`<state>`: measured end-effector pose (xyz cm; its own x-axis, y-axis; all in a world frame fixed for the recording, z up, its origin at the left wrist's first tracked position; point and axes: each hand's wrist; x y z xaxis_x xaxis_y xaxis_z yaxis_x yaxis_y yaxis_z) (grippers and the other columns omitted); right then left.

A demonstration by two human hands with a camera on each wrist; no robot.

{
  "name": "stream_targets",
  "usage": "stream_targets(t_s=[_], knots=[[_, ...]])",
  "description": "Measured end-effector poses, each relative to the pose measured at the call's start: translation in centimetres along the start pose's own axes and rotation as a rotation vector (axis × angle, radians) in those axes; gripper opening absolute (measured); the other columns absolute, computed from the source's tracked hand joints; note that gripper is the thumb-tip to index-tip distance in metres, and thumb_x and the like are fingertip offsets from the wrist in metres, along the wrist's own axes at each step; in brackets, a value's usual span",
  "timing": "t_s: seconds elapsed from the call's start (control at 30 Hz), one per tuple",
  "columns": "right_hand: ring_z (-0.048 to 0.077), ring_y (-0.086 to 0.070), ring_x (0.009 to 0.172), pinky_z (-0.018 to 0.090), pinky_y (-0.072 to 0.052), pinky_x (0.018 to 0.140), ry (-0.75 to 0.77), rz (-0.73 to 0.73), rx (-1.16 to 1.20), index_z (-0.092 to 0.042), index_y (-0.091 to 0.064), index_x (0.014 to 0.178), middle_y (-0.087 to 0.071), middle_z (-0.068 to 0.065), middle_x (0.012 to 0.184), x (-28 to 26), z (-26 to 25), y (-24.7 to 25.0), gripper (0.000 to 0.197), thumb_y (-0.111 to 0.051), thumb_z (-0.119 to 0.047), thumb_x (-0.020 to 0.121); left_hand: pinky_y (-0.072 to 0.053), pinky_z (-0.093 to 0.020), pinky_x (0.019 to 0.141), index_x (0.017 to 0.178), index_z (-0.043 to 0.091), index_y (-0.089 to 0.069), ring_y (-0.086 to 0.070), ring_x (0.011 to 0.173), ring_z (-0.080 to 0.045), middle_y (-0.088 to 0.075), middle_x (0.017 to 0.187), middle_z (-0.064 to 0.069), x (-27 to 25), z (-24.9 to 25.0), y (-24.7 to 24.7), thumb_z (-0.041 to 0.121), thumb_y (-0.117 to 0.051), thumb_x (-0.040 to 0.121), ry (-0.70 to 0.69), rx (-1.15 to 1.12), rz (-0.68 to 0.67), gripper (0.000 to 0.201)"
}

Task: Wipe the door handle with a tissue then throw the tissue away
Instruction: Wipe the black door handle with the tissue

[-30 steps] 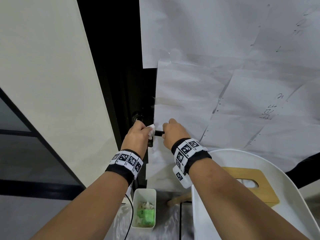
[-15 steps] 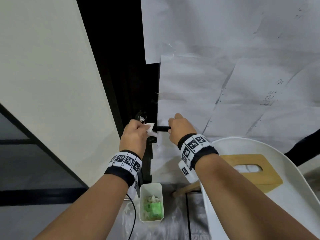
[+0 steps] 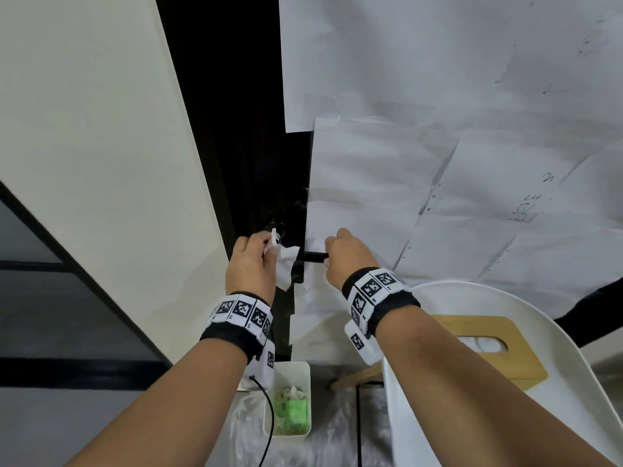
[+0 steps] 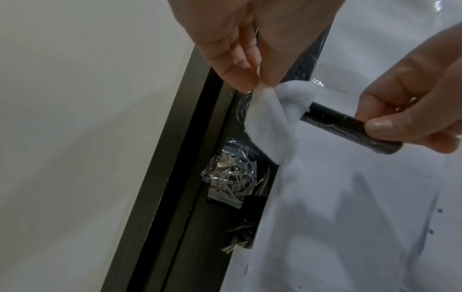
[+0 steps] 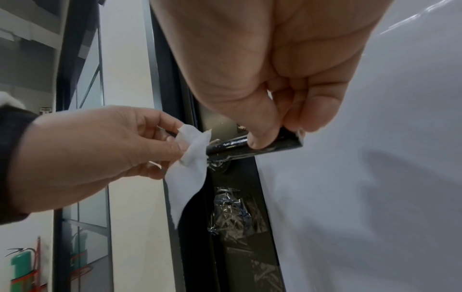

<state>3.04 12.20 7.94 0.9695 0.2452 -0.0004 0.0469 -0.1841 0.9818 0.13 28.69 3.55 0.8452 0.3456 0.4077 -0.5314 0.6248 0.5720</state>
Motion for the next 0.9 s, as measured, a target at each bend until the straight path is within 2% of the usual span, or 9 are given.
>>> stream_targets(t_s=[0.13,0.27,0.4,0.5,0.6,0.7,0.77,0.83,0.9], knots=[[0.026,-0.046,0.077,0.033,-0.041,0.067,0.034,-0.006,0.0,-0.004,-0.054,0.096,-0.042,0.01,0.099,0.1,0.3,0.0,0.007,-0.051,-0.008,0.09,-0.052,-0.033,0.072,0.114,0.019,-0.056,-0.058,0.082,-0.021,-0.052,0.11,-0.004,0.0,0.3,-0.2,0.017,-0.063,0.089,0.025,-0.027,0.047,0.025],[0.024,-0.042,0.076,0.033,-0.04,0.066,0.048,0.002,0.0,-0.004,-0.054,0.097,-0.046,0.011,0.104,0.0,0.4,0.0,0.009,-0.053,-0.008,0.089,-0.05,-0.028,0.073,0.105,0.015,-0.067,-0.059,0.084,-0.021,-0.055,0.104,-0.004,-0.1,0.1,-0.1,0.011,-0.06,0.09,-0.094,0.009,0.037,0.016],[0.024,-0.043,0.075,0.032,-0.04,0.066,0.056,0.006,0.003,-0.004,-0.055,0.099,-0.047,0.011,0.106,0.0,0.5,0.1,0.011,-0.054,-0.009,0.089,-0.052,-0.036,0.086,0.112,0.009,-0.068,-0.057,0.093,-0.022,-0.057,0.101,-0.005,-0.7,0.1,-0.8,0.008,-0.063,0.089,-0.16,0.024,-0.049,0.024],[0.024,-0.043,0.075,0.032,-0.04,0.066,0.063,0.004,-0.005,-0.004,-0.055,0.1,-0.047,0.011,0.106,0.0,0.5,0.1,0.012,-0.054,-0.009,0.089,-0.048,-0.031,0.084,0.109,0.014,-0.068,-0.054,0.096,-0.016,-0.057,0.107,-0.004,-0.7,0.4,-1.0,0.009,-0.059,0.09,-0.091,0.024,-0.114,0.021],[0.023,-0.043,0.075,0.033,-0.041,0.066,0.066,0.007,-0.004,-0.005,-0.055,0.101,-0.047,0.011,0.106,0.0,0.5,0.1,0.012,-0.054,-0.009,0.089,-0.038,-0.027,0.078,0.11,0.02,-0.068,-0.051,0.101,-0.025,-0.055,0.115,-0.008,-0.6,1.2,-1.0,0.01,-0.056,0.09,-0.136,0.196,-0.205,0.025],[0.023,-0.043,0.074,0.032,-0.041,0.065,0.073,0.011,-0.005,-0.005,-0.055,0.099,-0.047,0.011,0.105,0.0,0.6,0.0,0.011,-0.055,-0.009,0.089,-0.049,-0.037,0.077,0.086,0.025,-0.062,-0.053,0.087,-0.018,-0.056,0.1,-0.003,-0.6,1.4,-1.4,0.028,-0.059,0.088,-0.134,0.252,-0.185,0.005],[0.023,-0.043,0.074,0.032,-0.041,0.065,0.072,0.01,-0.004,-0.005,-0.055,0.099,-0.047,0.011,0.104,0.0,0.6,0.0,0.011,-0.055,-0.009,0.088,-0.051,-0.039,0.076,0.083,0.024,-0.057,-0.052,0.082,-0.011,-0.054,0.094,-0.001,-0.5,0.9,-1.8,0.034,-0.058,0.088,-0.122,0.25,-0.163,0.011],[0.024,-0.043,0.074,0.033,-0.041,0.065,0.072,0.006,-0.002,-0.005,-0.055,0.098,-0.047,0.011,0.104,0.1,0.7,0.0,0.01,-0.055,-0.009,0.089,-0.049,-0.034,0.074,0.098,0.022,-0.065,-0.051,0.09,-0.017,-0.056,0.103,-0.003,-0.4,1.0,-1.6,0.018,-0.058,0.089,-0.176,0.272,-0.199,0.012],[0.024,-0.044,0.074,0.034,-0.042,0.065,0.076,-0.002,-0.002,-0.005,-0.055,0.098,-0.046,0.011,0.105,0.1,0.7,0.1,0.01,-0.055,-0.01,0.089,-0.049,-0.034,0.065,0.098,0.015,-0.069,-0.051,0.088,-0.025,-0.055,0.1,-0.007,-0.3,1.1,-1.4,0.006,-0.063,0.083,-0.216,0.296,-0.179,0.018]])
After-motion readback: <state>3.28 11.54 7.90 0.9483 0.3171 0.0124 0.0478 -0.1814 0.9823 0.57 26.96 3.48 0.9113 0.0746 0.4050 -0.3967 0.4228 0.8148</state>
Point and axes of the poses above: each hand's wrist, its own x-axis towards the middle knuckle, its own y-axis out of the back of the hand, z = x × y
